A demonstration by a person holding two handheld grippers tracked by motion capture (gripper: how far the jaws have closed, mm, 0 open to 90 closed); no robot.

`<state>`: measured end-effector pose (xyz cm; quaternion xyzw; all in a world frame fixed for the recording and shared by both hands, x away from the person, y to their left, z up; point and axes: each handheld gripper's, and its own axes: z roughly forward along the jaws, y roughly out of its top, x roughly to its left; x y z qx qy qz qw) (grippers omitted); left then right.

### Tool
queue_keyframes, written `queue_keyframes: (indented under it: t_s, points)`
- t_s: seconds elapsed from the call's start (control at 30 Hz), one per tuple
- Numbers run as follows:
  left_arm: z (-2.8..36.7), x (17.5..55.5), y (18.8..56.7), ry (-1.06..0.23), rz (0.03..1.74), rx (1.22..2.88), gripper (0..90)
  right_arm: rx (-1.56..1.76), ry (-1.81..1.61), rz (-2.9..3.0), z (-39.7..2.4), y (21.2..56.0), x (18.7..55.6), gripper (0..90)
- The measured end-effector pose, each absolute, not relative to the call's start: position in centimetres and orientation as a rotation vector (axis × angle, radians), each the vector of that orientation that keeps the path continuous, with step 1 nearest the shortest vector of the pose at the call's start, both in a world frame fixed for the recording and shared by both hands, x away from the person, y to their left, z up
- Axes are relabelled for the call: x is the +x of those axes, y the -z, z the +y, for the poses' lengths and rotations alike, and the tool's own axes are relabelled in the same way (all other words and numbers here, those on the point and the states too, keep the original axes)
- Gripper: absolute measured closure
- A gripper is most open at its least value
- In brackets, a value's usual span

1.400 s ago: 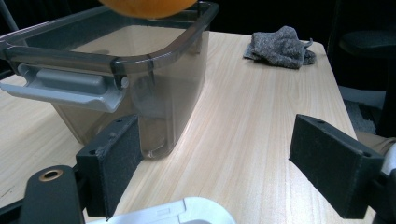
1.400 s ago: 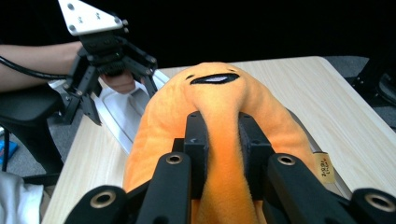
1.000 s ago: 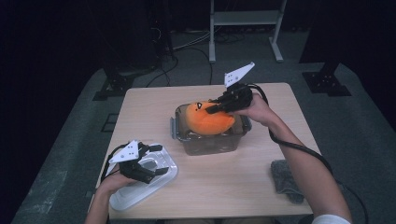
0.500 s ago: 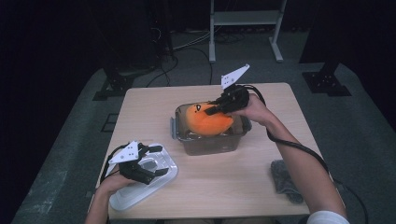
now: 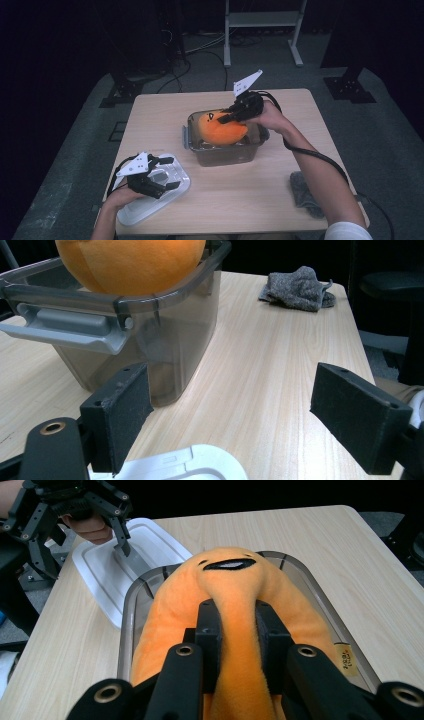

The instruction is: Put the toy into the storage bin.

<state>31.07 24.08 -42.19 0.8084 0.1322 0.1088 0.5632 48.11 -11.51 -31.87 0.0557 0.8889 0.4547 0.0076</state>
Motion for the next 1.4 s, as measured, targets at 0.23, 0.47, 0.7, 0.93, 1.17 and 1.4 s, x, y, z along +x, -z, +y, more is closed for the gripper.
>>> queue_keyframes:
  t_s: [0.23,0.47,0.7,0.93,1.17,1.4]
  points:
    - [24.0,31.0,42.2,-0.253,0.307,1.903,15.3,0.165,-1.376,2.797,-11.1,32.5,48.3,75.8]
    - [24.2,31.0,42.1,-0.253,0.312,1.899,15.3,0.16,-1.347,2.818,-10.5,33.1,48.3,75.7]
    - [24.2,31.0,42.1,-0.257,0.308,1.897,15.3,0.162,-1.312,2.847,-10.0,33.7,48.4,75.4]
    - [24.2,31.0,42.1,-0.255,0.303,1.896,15.3,0.167,-1.298,2.862,-9.9,34.1,48.4,74.5]
    - [24.3,31.0,42.0,-0.259,0.305,1.89,15.3,0.17,-1.271,2.879,-9.7,34.4,48.4,72.7]
    - [24.3,30.9,42.0,-0.258,0.303,1.889,15.3,0.18,-1.253,2.892,-9.6,34.7,48.5,70.4]
